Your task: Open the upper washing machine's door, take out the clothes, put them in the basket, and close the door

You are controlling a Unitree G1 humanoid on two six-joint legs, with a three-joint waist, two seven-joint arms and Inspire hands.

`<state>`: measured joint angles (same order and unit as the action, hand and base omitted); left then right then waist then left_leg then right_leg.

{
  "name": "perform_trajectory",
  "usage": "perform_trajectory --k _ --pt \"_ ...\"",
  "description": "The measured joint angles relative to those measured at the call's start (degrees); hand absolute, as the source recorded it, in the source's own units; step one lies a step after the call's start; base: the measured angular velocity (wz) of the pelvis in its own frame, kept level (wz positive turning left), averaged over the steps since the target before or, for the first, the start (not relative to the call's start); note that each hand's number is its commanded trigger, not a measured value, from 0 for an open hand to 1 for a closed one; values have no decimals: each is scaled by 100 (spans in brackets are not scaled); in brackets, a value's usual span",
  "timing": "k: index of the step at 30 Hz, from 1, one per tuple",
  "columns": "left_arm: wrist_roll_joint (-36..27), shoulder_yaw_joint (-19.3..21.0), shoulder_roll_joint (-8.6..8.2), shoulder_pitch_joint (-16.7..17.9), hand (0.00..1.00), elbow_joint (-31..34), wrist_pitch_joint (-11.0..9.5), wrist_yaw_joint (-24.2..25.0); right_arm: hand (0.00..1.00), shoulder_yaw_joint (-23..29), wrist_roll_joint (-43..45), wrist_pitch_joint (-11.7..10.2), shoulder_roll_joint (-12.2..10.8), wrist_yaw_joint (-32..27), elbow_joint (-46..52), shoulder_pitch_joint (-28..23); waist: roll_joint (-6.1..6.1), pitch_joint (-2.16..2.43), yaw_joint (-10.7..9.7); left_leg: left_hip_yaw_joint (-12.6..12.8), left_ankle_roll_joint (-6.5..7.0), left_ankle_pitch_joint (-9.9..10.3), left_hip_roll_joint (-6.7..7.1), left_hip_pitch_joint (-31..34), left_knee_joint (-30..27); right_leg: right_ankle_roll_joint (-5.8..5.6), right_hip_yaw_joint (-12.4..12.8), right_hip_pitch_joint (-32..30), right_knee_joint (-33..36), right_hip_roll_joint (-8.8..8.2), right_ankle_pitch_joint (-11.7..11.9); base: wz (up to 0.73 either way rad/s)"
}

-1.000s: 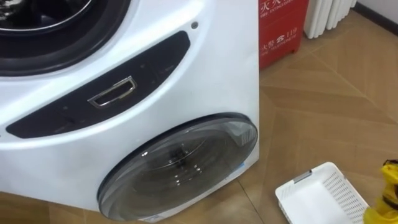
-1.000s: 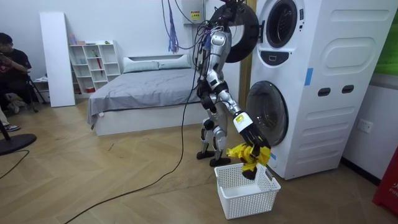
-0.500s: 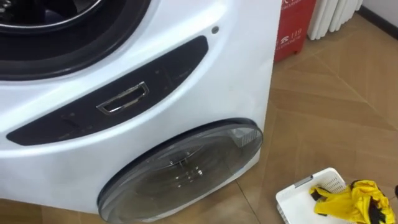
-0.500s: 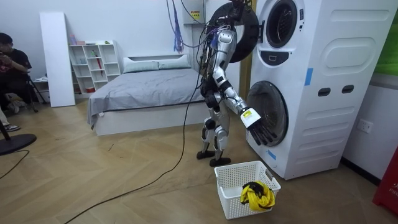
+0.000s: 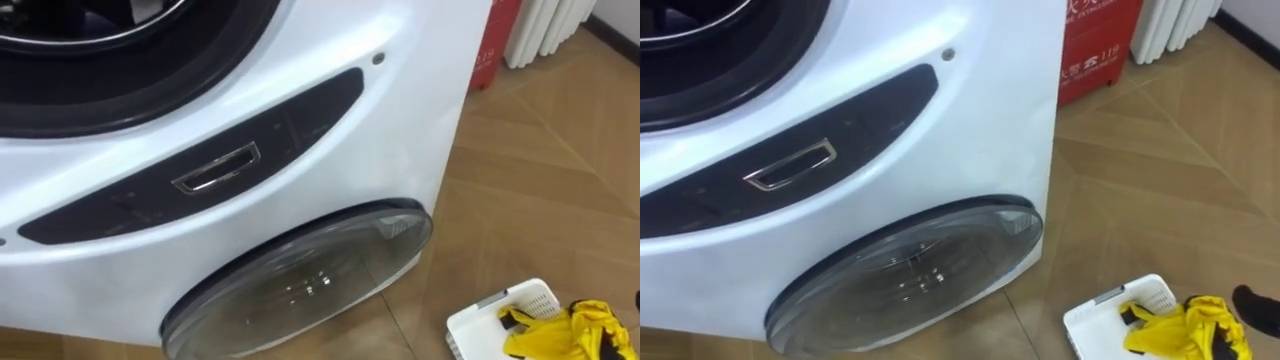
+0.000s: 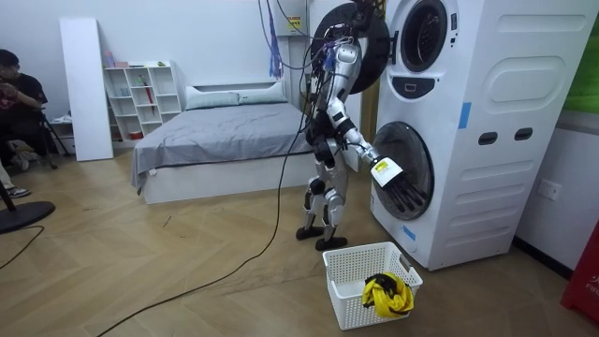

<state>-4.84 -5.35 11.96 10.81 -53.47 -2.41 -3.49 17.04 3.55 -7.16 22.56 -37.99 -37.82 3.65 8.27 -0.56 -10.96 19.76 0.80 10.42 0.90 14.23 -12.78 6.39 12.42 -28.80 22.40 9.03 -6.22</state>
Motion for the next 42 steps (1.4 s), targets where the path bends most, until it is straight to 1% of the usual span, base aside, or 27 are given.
perform_trajectory --k 3,5,6,7,11,12,13,14,15,17,18,19,20,21,22,23,24,26,28,29,30,33,35,36,37,39,42 --pt "-2 3 0 15 0 -33 -1 0 0 -16 -1 -34 -73 22 1 -235 -48 4 26 8 -18 27 -6 -198 1 122 -36 221 -43 -6 -81 6" --pt "-14 3 0 16 0 -81 -4 -3 0 -60 -125 -34 -103 62 4 -316 -122 -29 41 1 -18 27 -6 -277 1 160 -121 298 -36 -42 -109 2" --pt "-15 6 0 16 0 -100 -5 -18 0 -147 -279 -33 -107 67 -2 -338 -121 -20 42 -15 -18 26 -7 -309 -2 179 -187 339 -47 -64 -114 6" --pt "-8 7 0 15 0 -94 -23 -42 0 -256 -338 -33 -107 78 -16 -393 -141 -19 51 -15 -18 27 -15 -369 8 251 -206 389 -51 -63 -72 8" --pt "-4 14 -16 14 0 -111 -42 -79 0 -464 -368 -25 -131 330 -308 -486 -215 -16 75 -90 -25 21 -58 -703 129 304 -366 776 -186 -59 -61 20" --pt "-2 44 -18 14 0 -85 -43 -82 0 -468 -439 -24 -171 391 -346 -515 -257 3 146 -128 -29 19 -66 -798 177 323 -395 867 -211 -51 -75 15" --pt "-3 79 -23 14 0 -35 -44 -89 0 -480 -495 -23 -209 452 -386 -554 -298 45 211 -162 -36 15 -81 -850 198 326 -419 936 -283 -46 -74 15" --pt "-3 79 -23 15 0 -14 -44 -93 0 -508 -515 -20 -219 480 -421 -553 -314 44 212 -196 -38 16 -90 -884 201 329 -456 994 -303 -47 -73 22" --pt "-13 71 -24 13 0 -23 -48 -93 0 -620 -551 -14 -229 524 -488 -577 -392 26 214 -278 -37 16 -96 -939 216 318 -501 1092 -369 -45 -79 27" --pt "-70 72 -31 8 0 -147 -72 -93 0 -772 -571 -12 -281 596 -561 -647 -443 49 255 -381 -38 16 -117 -1070 243 293 -588 1258 -469 -48 -95 22" --pt "-123 74 -35 0 0 -236 -64 -94 0 -853 -574 15 -341 634 -691 -687 -502 49 298 -441 -38 16 -127 -1188 265 292 -640 1413 -563 -47 -95 18" --pt "-126 78 -52 1 0 -270 -61 -94 0 -911 -573 94 -445 689 -742 -796 -583 59 354 -453 -43 10 -144 -1291 286 296 -661 1549 -621 -41 -99 20" --pt "-125 79 -69 12 0 -283 -62 -94 0 -941 -574 105 -514 713 -756 -845 -616 64 376 -476 -44 11 -149 -1305 285 297 -687 1612 -664 -41 -104 25" --pt "-126 85 -112 8 0 -352 -65 -93 0 -983 -576 101 -663 781 -813 -924 -664 85 392 -551 -45 12 -159 -1372 282 286 -736 1715 -725 -45 -111 33" --pt "-124 96 -160 22 0 -403 -59 -93 0 -1023 -582 106 -776 855 -971 -963 -682 100 410 -624 -74 30 -184 -1443 304 277 -809 1839 -817 -44 -115 35" --pt "-123 116 -185 35 0 -401 -59 -93 0 -1023 -584 108 -819 885 -1072 -986 -682 100 425 -645 -102 47 -197 -1497 314 272 -858 1906 -865 -43 -118 39" --pt "-122 145 -216 44 0 -393 -60 -93 0 -1022 -607 178 -871 943 -1169 -1093 -685 99 487 -665 -137 71 -216 -1577 322 219 -939 2024 -928 -45 -147 41" --pt "-73 246 -232 77 0 -393 -65 -94 0 -1143 -662 224 -907 987 -1474 -1174 -704 91 570 -755 -139 75 -215 -1710 365 178 -996 2201 -1041 -47 -170 30" --pt "-60 353 -248 142 0 -405 -67 -132 0 -1274 -777 274 -952 1194 -1993 -1171 -708 110 700 -883 -140 87 -213 -1872 394 170 -1023 2424 -1198 -54 -173 9" --pt "-66 378 -252 156 0 -422 -67 -136 0 -1313 -808 312 -959 1255 -2079 -1170 -699 108 720 -909 -140 88 -211 -1912 407 144 -1042 2484 -1207 -60 -188 11" --pt "-69 461 -258 152 0 -475 -66 -139 0 -1365 -889 351 -986 1377 -2246 -1169 -691 104 796 -915 -140 96 -207 -1965 410 124 -1090 2528 -1225 -76 -200 8" --pt "-96 725 -263 203 0 -647 -67 -151 0 -1495 -1012 422 -1081 1678 -2499 -1188 -712 99 943 -919 -145 138 -217 -2102 418 100 -1120 2710 -1277 -77 -208 -2" --pt "-90 779 -264 211 0 -721 -67 -174 0 -1599 -1001 440 -1128 1881 -2670 -1179 -729 84 954 -967 -141 175 -224 -2142 416 100 -1172 2786 -1269 -77 -207 14" --pt "-91 781 -263 220 0 -737 -65 -191 0 -1622 -1007 497 -1171 1990 -2747 -1179 -745 74 974 -992 -133 199 -229 -2175 417 96 -1221 2813 -1263 -78 -209 21" --pt "-89 787 -264 225 0 -750 -65 -212 0 -1727 -1009 545 -1200 2097 -2830 -1171 -769 60 996 -1063 -115 213 -227 -2211 425 36 -1252 2840 -1274 -79 -244 19" --pt "-90 797 -283 186 0 -837 -65 -228 0 -1816 -1005 586 -1266 2263 -2897 -1144 -815 25 1049 -1078 -102 224 -229 -2282 447 -9 -1274 2913 -1295 -84 -270 7" --pt "-16 914 -434 172 0 -850 -61 -235 0 -1832 -986 596 -1390 2552 -2905 -1126 -846 18 1116 -1076 -79 276 -228 -2297 448 -16 -1377 2976 -1369 -104 -274 13"
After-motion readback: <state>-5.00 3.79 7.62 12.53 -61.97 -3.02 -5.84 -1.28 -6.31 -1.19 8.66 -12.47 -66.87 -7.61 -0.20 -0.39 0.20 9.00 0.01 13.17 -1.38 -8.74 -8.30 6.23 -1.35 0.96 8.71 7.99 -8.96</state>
